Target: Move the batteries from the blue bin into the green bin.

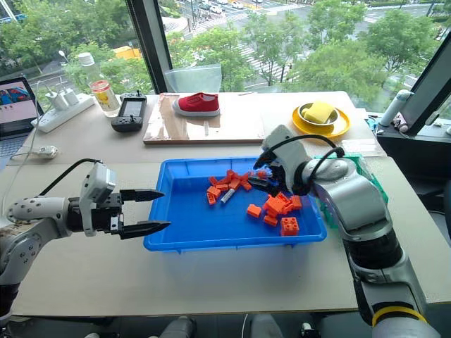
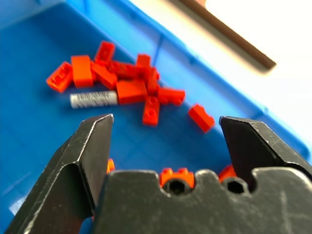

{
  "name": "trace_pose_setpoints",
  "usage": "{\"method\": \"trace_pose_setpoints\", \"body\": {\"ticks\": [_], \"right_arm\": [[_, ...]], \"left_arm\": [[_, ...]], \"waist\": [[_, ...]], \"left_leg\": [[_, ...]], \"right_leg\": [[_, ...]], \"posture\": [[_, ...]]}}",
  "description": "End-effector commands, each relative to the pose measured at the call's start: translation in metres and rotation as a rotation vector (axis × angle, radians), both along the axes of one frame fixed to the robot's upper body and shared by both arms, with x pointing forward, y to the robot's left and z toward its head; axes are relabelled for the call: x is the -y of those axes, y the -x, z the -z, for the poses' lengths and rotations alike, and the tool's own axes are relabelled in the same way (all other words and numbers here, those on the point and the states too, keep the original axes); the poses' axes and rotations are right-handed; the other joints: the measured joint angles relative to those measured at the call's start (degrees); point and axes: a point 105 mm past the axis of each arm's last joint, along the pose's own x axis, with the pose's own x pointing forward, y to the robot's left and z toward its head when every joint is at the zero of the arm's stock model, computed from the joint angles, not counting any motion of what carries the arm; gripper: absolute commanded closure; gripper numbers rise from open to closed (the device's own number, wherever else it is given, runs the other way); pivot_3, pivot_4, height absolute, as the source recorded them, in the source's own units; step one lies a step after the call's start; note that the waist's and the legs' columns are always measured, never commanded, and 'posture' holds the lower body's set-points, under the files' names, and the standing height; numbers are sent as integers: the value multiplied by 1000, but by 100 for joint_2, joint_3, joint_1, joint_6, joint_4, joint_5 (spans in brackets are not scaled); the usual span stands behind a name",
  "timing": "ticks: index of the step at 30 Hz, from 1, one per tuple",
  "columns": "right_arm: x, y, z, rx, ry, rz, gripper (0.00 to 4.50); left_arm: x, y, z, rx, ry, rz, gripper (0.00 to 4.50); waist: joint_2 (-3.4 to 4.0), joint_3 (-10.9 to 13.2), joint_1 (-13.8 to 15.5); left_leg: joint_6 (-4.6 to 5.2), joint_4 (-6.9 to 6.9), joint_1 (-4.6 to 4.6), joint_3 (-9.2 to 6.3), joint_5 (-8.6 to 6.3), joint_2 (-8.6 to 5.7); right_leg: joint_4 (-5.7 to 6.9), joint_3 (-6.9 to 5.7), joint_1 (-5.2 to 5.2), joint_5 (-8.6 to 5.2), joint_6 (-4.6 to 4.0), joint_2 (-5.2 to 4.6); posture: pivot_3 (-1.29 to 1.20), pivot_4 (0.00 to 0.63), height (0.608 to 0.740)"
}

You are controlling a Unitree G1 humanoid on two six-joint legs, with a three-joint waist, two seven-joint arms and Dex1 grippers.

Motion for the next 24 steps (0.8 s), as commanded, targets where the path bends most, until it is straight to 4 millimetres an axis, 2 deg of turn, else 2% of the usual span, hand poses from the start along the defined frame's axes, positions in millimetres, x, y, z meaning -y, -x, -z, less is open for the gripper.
{"method": "trace_pose_setpoints", "body": {"ticks": [1,3,6,13,24], "right_arm": [[-29,6,19,-47,19,-102,495],[-31,4,35,-81,42,-100,495],[-32,-3,47,-107,32,-85,495],[-27,-19,65,-137,17,-48,495],[-38,-31,85,-174,6,-46,495]], "left_arm": [[2,1,-9,37,4,8,0],[2,1,-9,37,5,8,0],[2,1,-9,39,7,6,0],[2,0,-10,48,14,-3,0],[2,0,-11,54,13,-4,0]], "waist": [[0,0,-9],[-2,0,26],[-3,1,43],[-3,1,-20],[-3,0,-26]], "left_leg": [[0,-2,0,-3,0,0],[-1,-3,-5,-7,1,-1],[-4,-2,-10,-6,2,-5],[-5,-3,-2,-6,3,-1],[-5,-4,0,-6,3,-1]], "right_leg": [[1,-2,0,0,0,0],[-2,-8,1,0,0,-2],[-6,-8,2,0,0,-8],[-1,-7,0,0,0,-2],[1,-7,-1,0,0,-1]], "posture": [[0,150,740],[0,150,740],[0,150,740],[0,150,740],[0,150,740]]}}
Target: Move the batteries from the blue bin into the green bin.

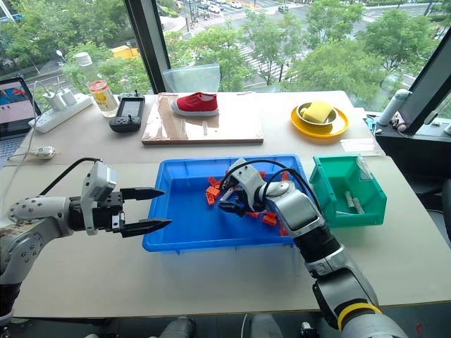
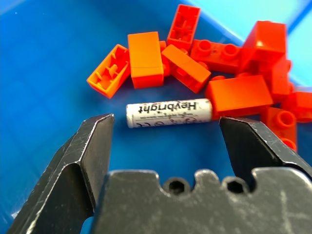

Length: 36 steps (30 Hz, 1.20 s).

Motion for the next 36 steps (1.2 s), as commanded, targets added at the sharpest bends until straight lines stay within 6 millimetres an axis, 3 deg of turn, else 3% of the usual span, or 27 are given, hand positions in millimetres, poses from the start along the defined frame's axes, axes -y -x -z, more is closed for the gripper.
{"method": "trace_pose_setpoints", "body": {"ticks": [1,13,18,20,24,28,29,30,32,34,36], "right_arm": [[-5,-5,-7,41,-4,-13,495],[-12,-6,-1,24,-13,-24,495],[-8,-7,-3,26,-11,-17,1822],[-7,-6,-6,30,-9,-19,1981],[1,-4,-24,77,-12,-7,1981],[15,7,-78,186,-62,-4,1981],[19,12,-97,214,-98,-5,1981],[35,19,-125,267,-139,18,1981],[71,26,-162,349,-162,112,1981],[108,26,-175,387,-111,243,1981],[149,25,-173,396,3,398,1981]], "left_arm": [[2,2,-11,47,6,13,0],[2,1,-11,49,6,17,0],[3,1,-11,50,7,19,0],[3,1,-11,49,8,20,0],[4,0,-11,50,8,22,0],[4,1,-12,50,8,25,0],[4,1,-12,50,9,26,0],[5,2,-13,52,8,28,0],[6,3,-14,55,7,35,0],[8,4,-15,61,3,45,0],[10,4,-16,68,1,54,0]], "waist": [[0,0,1],[0,0,-2],[0,0,-2],[0,0,-2],[0,0,4],[1,0,8],[1,1,9],[0,1,9],[5,6,21],[5,6,103],[-6,0,173]], "left_leg": [[0,0,0,0,0,0],[0,0,4,0,0,1],[-1,0,4,0,0,1],[-1,0,4,0,0,0],[-1,0,2,0,0,0],[-2,0,-3,-1,1,0],[-2,0,-5,-1,1,-1],[-2,0,-4,-1,1,-1],[-2,0,-4,-1,1,0],[-2,0,-11,-1,1,-4],[6,0,-6,0,-3,-2]], "right_leg": [[0,0,1,0,0,0],[2,0,1,0,0,0],[2,0,1,0,0,0],[2,0,1,0,0,0],[2,0,1,0,0,0],[1,0,-1,0,0,-1],[1,0,-2,0,0,-2],[0,0,-2,0,0,-1],[1,0,-2,0,0,-1],[-3,-1,-2,0,0,-5],[-12,-2,4,0,0,-4]], "posture": [[0,150,740],[0,150,740],[0,150,740],[0,150,740],[0,150,740],[0,150,740],[0,150,740],[0,150,740],[0,150,740],[0,150,740],[0,150,740]]}}
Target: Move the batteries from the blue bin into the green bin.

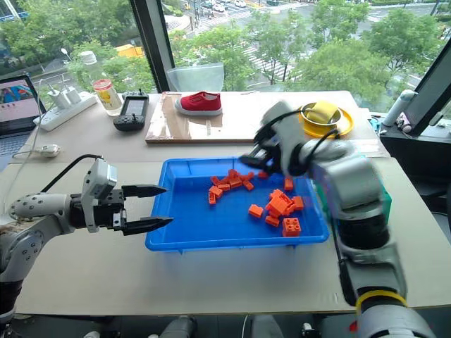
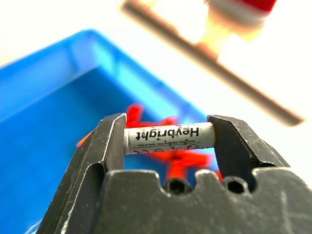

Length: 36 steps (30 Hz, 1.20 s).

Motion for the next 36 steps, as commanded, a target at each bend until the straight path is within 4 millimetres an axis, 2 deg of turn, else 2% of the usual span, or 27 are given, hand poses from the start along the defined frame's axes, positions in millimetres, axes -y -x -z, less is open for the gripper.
{"method": "trace_pose_setpoints", "body": {"ticks": [1,3,5,11,18,20,21,23,26,31,33,34,35,36], "right_arm": [[63,3,5,-20,98,254,1981],[90,5,17,-60,144,350,1981],[103,7,28,-98,158,393,1981],[124,8,55,-171,140,485,1981],[138,12,80,-224,119,543,1981],[140,12,79,-217,100,551,978],[140,13,79,-215,90,548,759],[137,12,75,-203,77,535,76],[135,12,64,-166,61,536,18],[120,11,8,34,-32,468,18],[90,17,-8,97,-74,283,18],[68,25,-9,107,-70,151,18],[45,38,-2,112,-28,8,18],[31,48,5,111,4,-81,18]], "left_arm": [[6,4,-10,56,-12,32,0],[10,2,-13,78,-17,37,0],[13,1,-18,95,-11,46,0],[20,1,-26,130,-24,84,0],[22,0,-28,135,-24,90,0],[22,0,-29,138,-22,91,0],[22,0,-29,138,-21,91,0],[22,0,-29,139,-21,91,0],[22,0,-29,138,-22,89,0],[20,-2,-29,129,-12,75,0],[18,-3,-28,125,-7,63,0],[17,-4,-28,120,0,54,0],[15,-6,-27,116,7,40,0],[14,-7,-26,113,12,30,0]], "waist": [[-10,-6,33],[-12,-5,37],[-3,1,15],[2,3,-49],[2,3,15],[2,4,15],[2,3,15],[2,4,15],[2,3,7],[5,6,8],[5,5,14],[5,5,13],[5,5,14],[4,5,16]], "left_leg": [[2,-1,1,1,-1,1],[6,-1,1,7,-3,1],[6,1,-1,14,-3,0],[10,1,3,26,-4,2],[9,4,-1,25,-4,0],[9,7,-4,25,-4,-1],[8,7,-4,26,-4,-2],[8,7,-3,26,-4,-1],[9,7,-2,25,-4,0],[8,7,0,26,-4,0],[8,7,-3,24,-4,0],[8,7,-2,24,-4,1],[9,6,-3,24,-4,1],[9,5,-2,24,-4,2]], "right_leg": [[-6,-1,2,0,0,0],[-10,2,4,0,0,0],[-10,9,2,0,0,-3],[1,21,-6,0,0,-1],[-4,19,-3,0,0,-2],[-6,19,-3,0,0,-4],[-7,20,-3,0,0,-5],[-6,19,-3,0,0,-3],[-6,19,-3,0,0,-3],[-3,19,-3,0,0,-2],[-6,18,-3,0,0,-3],[-9,17,-1,0,0,-3],[-9,16,-1,0,0,-2],[-9,15,0,0,0,-2]], "posture": [[0,150,740],[0,150,740],[0,150,740],[0,150,740],[0,150,740],[0,150,740],[0,150,740],[0,150,740],[0,150,740],[0,150,740],[0,150,740],[0,150,740],[0,150,740],[0,150,740]]}}
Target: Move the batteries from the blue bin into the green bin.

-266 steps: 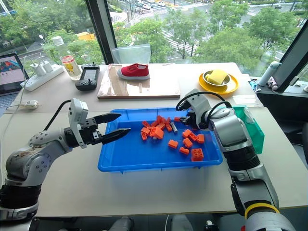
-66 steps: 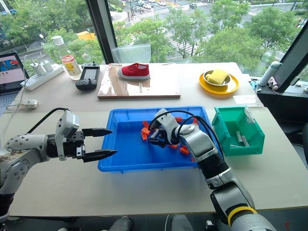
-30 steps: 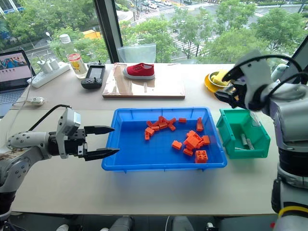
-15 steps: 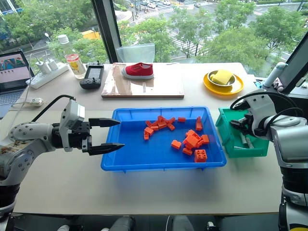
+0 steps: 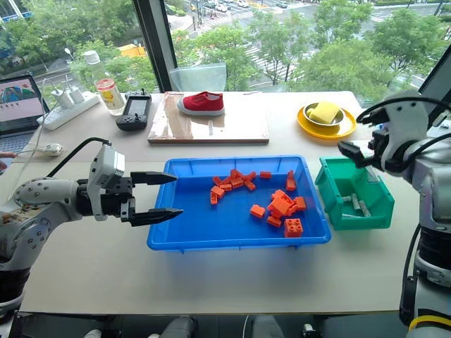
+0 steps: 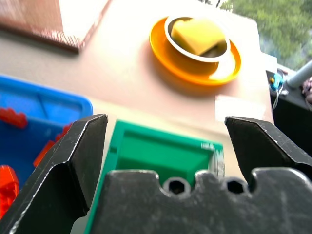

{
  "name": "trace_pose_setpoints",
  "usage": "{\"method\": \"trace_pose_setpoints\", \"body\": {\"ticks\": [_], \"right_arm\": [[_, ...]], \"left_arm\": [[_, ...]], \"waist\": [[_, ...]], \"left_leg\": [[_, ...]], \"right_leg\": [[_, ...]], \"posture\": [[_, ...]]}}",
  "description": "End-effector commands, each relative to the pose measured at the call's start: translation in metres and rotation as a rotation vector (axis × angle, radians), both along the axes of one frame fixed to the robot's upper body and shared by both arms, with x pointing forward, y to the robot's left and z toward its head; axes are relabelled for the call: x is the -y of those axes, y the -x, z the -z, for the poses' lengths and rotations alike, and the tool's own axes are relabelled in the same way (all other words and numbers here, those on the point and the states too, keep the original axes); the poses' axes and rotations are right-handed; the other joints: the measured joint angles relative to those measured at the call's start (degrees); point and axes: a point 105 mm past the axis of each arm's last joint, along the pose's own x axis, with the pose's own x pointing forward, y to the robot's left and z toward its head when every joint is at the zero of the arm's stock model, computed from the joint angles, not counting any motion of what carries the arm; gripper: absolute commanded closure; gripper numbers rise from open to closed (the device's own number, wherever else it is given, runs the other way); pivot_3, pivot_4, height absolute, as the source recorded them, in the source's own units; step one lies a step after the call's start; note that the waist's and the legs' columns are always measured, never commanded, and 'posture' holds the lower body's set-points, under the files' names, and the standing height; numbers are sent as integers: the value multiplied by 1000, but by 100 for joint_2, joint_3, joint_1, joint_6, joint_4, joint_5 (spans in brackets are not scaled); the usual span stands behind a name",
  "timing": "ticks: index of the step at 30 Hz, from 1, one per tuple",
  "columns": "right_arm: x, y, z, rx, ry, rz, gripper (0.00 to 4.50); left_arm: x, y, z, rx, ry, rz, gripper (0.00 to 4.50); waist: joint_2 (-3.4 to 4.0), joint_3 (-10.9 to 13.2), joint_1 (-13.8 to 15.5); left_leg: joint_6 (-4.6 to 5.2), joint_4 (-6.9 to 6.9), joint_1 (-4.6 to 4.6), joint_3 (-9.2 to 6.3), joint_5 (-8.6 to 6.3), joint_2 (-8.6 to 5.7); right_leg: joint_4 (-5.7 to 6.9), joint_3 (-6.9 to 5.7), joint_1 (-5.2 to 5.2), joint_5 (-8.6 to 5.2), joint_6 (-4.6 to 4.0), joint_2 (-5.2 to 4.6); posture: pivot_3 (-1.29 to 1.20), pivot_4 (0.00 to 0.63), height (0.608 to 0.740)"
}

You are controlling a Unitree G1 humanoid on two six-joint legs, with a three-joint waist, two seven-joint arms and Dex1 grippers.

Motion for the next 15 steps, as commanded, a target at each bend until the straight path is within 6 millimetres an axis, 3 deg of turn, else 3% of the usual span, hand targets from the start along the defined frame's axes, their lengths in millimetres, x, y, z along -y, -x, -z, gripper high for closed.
{"method": "trace_pose_setpoints", "body": {"ticks": [1,5,15], "right_arm": [[-73,46,14,29,97,-473,18],[-89,62,43,-38,37,-596,18],[-79,55,72,-55,-17,-520,18]], "left_arm": [[-8,-6,-2,9,40,-55,0],[-12,-10,-3,9,79,-93,0],[-17,-13,-1,-20,115,-126,0]], "waist": [[-1,0,5],[-2,0,39],[-6,-1,25]], "left_leg": [[4,-1,0,-3,-2,1],[7,9,-10,-8,-4,-2],[1,17,1,-7,-1,-2]], "right_leg": [[-1,-2,1,0,0,1],[-8,-9,7,0,0,-2],[8,-5,9,0,0,0]], "posture": [[0,150,740],[0,150,740],[0,150,740]]}}
